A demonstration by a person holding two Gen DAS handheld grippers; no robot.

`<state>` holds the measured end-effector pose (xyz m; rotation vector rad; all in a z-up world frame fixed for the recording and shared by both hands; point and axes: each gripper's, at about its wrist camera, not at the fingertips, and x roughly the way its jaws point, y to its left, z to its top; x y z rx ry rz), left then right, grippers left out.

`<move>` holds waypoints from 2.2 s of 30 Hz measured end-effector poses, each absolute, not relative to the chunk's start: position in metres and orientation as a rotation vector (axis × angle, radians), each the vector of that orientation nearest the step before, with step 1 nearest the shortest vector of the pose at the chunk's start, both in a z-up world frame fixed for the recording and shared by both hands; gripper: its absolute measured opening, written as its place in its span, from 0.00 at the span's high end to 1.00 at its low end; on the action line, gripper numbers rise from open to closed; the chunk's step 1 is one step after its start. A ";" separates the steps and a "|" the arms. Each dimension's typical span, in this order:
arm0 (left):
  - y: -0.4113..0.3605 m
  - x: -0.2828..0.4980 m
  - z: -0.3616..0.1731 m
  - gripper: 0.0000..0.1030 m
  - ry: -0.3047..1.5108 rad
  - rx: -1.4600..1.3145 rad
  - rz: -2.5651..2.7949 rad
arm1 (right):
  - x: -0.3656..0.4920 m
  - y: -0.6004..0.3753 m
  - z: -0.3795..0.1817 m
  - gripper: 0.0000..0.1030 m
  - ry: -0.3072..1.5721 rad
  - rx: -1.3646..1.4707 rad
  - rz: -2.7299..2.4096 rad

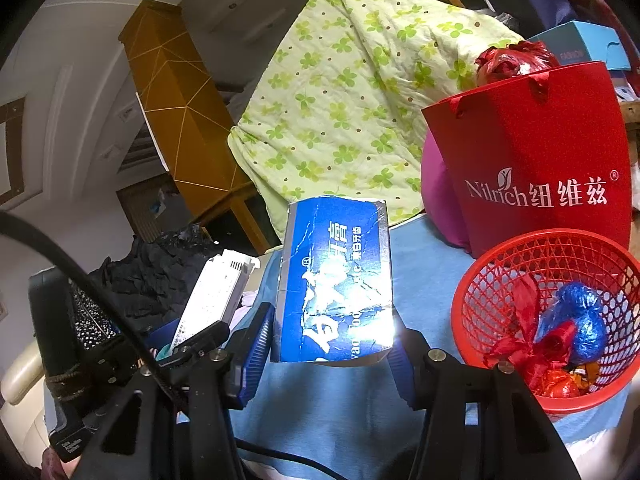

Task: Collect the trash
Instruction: 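Bring the toothpaste box and white medicine box down over the basket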

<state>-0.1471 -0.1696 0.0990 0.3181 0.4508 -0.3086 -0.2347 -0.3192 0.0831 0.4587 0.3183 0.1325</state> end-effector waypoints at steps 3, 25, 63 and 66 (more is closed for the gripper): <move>-0.171 -0.147 0.098 0.53 0.453 0.325 -0.313 | -0.236 -0.319 0.083 0.45 0.318 0.463 0.128; -0.183 -0.153 0.098 0.53 0.449 0.352 -0.339 | -0.251 -0.323 0.084 0.45 0.295 0.484 0.105; -0.210 -0.171 0.101 0.53 0.428 0.413 -0.404 | -0.277 -0.348 0.083 0.45 0.243 0.529 0.057; -0.213 -0.173 0.101 0.53 0.423 0.421 -0.410 | -0.279 -0.350 0.084 0.45 0.238 0.529 0.054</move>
